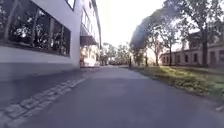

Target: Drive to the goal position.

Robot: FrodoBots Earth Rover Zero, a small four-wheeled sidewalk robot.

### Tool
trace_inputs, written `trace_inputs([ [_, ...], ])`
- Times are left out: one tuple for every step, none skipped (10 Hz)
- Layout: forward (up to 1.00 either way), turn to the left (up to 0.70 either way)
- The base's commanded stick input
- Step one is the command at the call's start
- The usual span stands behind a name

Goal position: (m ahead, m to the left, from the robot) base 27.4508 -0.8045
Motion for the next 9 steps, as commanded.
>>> trace_inputs([
  [0.7,0.0],
  [0.7,0.0],
  [0.7,0.0],
  [0.7,0.0],
  [0.7,0.0],
  [0.7,0.0],
  [0.7,0.0],
  [0.7,0.0],
  [0.7,0.0],
])
